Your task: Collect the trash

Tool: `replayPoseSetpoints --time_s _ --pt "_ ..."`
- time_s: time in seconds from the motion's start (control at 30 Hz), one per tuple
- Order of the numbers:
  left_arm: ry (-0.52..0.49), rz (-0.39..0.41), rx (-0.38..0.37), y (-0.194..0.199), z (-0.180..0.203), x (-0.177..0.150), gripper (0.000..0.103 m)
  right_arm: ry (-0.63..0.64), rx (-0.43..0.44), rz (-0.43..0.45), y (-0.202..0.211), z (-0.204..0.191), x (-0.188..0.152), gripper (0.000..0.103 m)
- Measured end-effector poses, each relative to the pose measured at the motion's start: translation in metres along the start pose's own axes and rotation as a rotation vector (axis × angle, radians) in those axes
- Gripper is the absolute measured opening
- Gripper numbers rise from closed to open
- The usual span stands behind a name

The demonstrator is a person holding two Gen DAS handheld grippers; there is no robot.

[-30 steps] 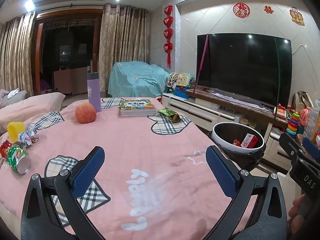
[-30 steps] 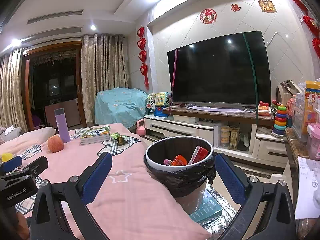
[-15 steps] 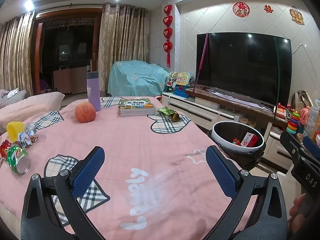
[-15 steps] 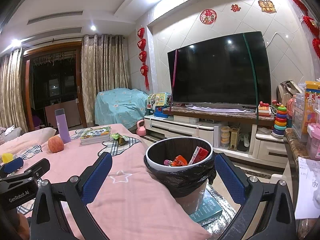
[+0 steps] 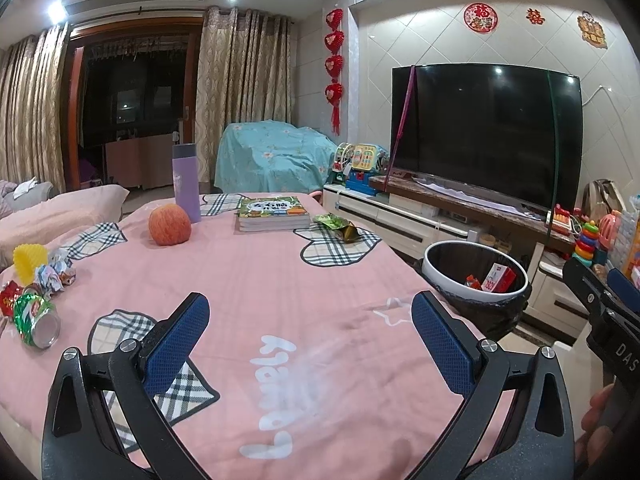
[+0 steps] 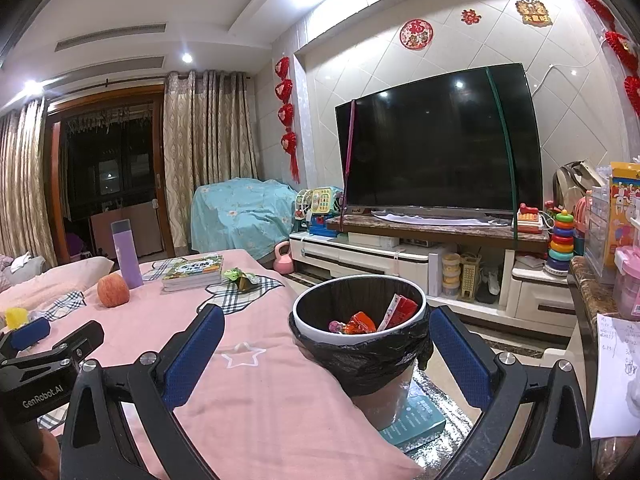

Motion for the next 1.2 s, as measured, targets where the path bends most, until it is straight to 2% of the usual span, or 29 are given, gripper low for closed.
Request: replayPoseSetpoints --time_s 1.2 --pt "-0.021 -0.016 -0.018 -0.0075 0.0002 -0.0029 0.103 -0.026 0.02 -0.018 -0.0048 -0.0041 0.0015 0.103"
Point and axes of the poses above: each gripper's, at about its wrist camera, not at the fingertips, and y roughly against the way its jaws point, z to its right, x to its top, the point moved 3 cm from there along -y, roughly the way its jaws point, and after that the axes turned 13 degrees about z, right-handed, at the moved point
